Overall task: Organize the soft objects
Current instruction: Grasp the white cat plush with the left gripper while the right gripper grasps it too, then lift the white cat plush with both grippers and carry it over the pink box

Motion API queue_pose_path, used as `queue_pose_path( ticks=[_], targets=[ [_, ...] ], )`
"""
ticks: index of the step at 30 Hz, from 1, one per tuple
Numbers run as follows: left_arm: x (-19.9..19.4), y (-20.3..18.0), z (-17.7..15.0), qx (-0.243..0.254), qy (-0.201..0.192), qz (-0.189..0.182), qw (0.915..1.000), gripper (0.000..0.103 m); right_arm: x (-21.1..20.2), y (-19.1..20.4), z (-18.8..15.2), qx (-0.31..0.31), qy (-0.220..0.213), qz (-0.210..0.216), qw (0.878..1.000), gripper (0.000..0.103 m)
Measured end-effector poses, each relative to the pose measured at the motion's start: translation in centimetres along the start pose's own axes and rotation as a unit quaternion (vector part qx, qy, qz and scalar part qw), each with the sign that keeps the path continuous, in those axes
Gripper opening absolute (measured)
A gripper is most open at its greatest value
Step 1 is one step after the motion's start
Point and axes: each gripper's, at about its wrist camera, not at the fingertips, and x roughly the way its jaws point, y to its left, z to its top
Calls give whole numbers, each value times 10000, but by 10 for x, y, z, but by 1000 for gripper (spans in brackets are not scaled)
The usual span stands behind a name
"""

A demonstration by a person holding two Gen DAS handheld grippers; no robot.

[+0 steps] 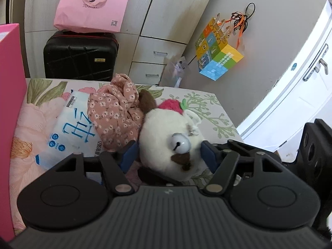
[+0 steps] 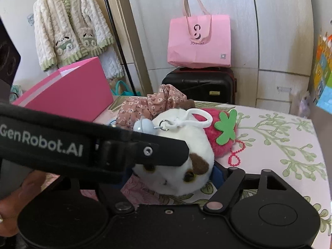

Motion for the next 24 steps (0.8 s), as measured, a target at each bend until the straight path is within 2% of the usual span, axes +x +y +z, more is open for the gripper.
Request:
queue_pose_path(
  ticks=[3, 17, 24],
  targets=[
    [-5, -5, -3, 152, 30, 14, 9999, 58, -4, 10, -4, -182, -81, -241, 9995, 73],
    [-42, -29, -32, 545, 90, 52, 9985, 58, -43, 30, -31, 294, -297, -399, 9983, 72],
    [-60, -37, -50, 678, 83, 27, 9977, 58, -61, 43, -46, 318, -396, -460, 9977, 72]
  ],
)
